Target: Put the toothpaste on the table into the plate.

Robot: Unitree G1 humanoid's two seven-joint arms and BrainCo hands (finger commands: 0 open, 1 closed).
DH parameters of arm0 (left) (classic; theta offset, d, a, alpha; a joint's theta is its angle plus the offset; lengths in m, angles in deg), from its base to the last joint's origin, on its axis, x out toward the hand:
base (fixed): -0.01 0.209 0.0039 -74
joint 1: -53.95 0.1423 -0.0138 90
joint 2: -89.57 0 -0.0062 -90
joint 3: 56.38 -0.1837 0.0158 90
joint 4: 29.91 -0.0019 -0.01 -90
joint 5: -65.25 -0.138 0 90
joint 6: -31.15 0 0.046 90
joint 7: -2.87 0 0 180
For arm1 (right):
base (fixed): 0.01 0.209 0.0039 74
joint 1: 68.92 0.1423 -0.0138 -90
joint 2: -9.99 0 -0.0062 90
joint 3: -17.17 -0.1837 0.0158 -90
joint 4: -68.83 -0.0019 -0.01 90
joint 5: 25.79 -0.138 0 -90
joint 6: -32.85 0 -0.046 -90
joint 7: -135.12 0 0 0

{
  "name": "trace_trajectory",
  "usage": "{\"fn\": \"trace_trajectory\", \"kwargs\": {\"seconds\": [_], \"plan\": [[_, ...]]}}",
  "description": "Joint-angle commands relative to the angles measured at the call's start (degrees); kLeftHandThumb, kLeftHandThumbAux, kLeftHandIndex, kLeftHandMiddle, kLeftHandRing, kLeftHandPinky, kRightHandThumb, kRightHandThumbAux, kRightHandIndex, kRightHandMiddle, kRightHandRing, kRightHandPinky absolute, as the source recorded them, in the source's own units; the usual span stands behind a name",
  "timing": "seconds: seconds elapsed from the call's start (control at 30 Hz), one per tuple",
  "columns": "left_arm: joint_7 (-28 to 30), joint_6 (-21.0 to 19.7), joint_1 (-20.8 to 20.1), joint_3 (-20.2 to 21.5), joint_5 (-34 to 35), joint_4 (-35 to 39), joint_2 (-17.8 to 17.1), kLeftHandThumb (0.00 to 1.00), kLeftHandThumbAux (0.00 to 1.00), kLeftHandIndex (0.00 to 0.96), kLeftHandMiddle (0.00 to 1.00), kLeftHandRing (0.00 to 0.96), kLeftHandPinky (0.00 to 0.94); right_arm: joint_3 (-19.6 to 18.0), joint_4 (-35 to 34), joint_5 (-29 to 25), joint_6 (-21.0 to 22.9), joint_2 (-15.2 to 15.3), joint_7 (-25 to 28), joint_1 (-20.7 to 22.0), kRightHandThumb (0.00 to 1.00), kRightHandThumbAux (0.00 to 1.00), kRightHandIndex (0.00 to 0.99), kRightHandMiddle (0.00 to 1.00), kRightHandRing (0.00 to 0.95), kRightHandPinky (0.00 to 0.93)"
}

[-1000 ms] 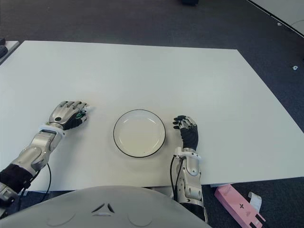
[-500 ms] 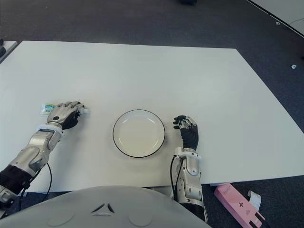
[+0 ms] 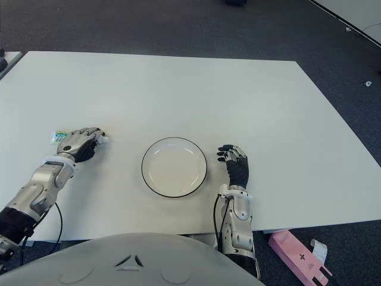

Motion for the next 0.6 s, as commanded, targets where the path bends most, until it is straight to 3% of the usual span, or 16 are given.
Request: {"fn": "trace_trajectory", "kwargs": {"seconds": [0.03,0.6], "plan": [[3.69,0.85,2.1,-1.12,1.44,-2.43,0.12,0.745,0.697,0.443,0.873,0.867,0.86,-0.4,2.24,-0.04,1.98,-1.27,-0.73,-0.64,0.709,0.722,0.429,0.493,0.49,0.503],[4.2,0.5,1.86,0.19,1.85,-2.22,0.2,0.744,0.697,0.443,0.874,0.866,0.844,-0.37,2.51,0.16,2.2,-1.27,-1.25,-0.27,0.709,0.722,0.429,0.491,0.487,0.503]]}}
